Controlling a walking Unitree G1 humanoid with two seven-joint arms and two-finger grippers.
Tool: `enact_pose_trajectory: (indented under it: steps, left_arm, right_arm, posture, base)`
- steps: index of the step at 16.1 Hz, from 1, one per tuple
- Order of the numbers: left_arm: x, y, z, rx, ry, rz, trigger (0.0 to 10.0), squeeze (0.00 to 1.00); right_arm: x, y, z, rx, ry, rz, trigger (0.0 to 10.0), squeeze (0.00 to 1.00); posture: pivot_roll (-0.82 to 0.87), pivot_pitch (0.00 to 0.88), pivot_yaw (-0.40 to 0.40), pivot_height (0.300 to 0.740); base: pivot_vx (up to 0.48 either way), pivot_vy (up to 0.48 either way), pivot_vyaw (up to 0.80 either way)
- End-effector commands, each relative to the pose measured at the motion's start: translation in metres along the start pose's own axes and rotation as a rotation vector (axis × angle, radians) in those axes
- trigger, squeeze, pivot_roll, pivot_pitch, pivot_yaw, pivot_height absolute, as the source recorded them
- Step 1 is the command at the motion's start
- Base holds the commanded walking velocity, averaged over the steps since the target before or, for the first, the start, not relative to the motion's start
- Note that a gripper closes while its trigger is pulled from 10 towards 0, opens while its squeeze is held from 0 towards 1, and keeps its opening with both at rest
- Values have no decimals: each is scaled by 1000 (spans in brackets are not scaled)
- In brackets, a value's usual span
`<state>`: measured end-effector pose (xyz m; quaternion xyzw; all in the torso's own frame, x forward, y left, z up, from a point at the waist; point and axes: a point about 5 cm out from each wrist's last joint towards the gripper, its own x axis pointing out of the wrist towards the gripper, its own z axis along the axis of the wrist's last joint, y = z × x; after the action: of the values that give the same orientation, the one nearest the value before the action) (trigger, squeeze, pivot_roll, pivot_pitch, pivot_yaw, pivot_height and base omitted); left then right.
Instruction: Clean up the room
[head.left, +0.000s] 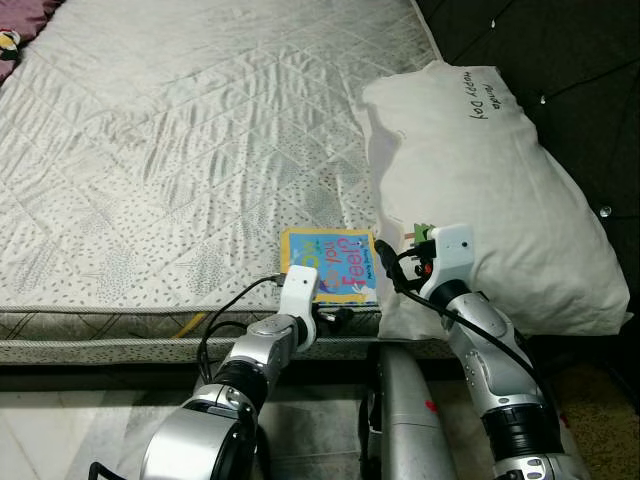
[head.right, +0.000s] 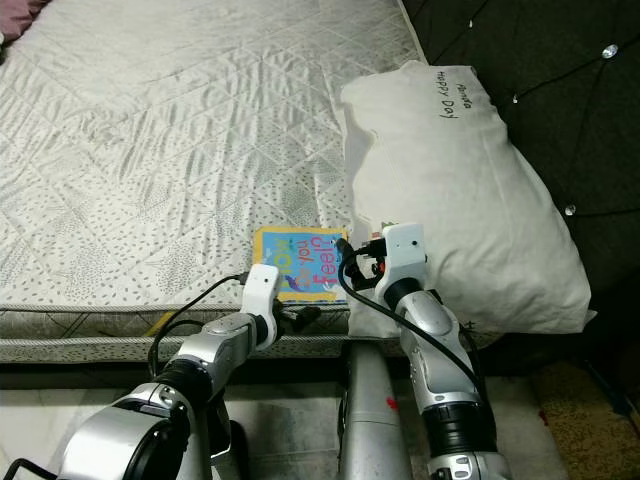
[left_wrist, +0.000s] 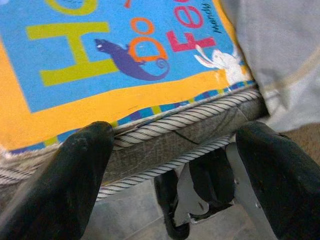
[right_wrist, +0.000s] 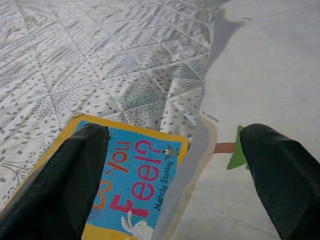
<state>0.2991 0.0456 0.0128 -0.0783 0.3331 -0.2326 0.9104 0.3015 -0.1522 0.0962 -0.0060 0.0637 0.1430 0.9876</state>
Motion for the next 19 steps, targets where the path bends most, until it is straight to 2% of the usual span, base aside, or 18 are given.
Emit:
enact_pose_trajectory:
  steps: [1, 7, 13, 15, 16, 17, 19]
  left_arm:
    - [-1, 2, -8, -33, 32, 15, 10000, 0]
    - [-6, 21, -10, -73, 27, 75, 10000, 0]
    - [-7, 26, -8, -94, 16, 90, 10000, 0]
    - [-6, 22, -4, -69, 1, 69, 10000, 0]
    - [-5, 19, 0, -37, -8, 56, 10000, 0]
    - [-4, 15, 10, 42, -40, 45, 10000, 0]
    - [-4, 13, 17, 93, -66, 40, 10000, 0]
  right_arm:
    - [0, 1, -1, 1, 5, 6, 10000, 0]
    - [0, 1, -1, -2, 5, 4, 10000, 0]
    - [2, 0, 0, -6, 3, 1, 10000, 0]
    - [2, 0, 1, -7, 2, 1, 10000, 0]
    - [2, 0, 1, -7, 0, 2, 10000, 0]
    - [3, 1, 2, -3, -9, -1, 10000, 0]
    - [5, 1, 3, 0, -15, 0, 10000, 0]
  posture:
    - [-120, 99, -17, 583]
    - [-120, 104, -16, 583]
    - [-122, 103, -16, 583]
    - [-121, 102, -17, 583]
    - [-120, 96, -17, 583]
    - [-118, 92, -17, 583]
    - [-110, 85, -17, 583]
  base:
    - [0, 0, 0]
    - [0, 0, 0]
    - [0, 0, 0]
    - [0, 0, 0]
    - [0, 0, 0]
    - [0, 0, 0]
    - [0, 0, 0]
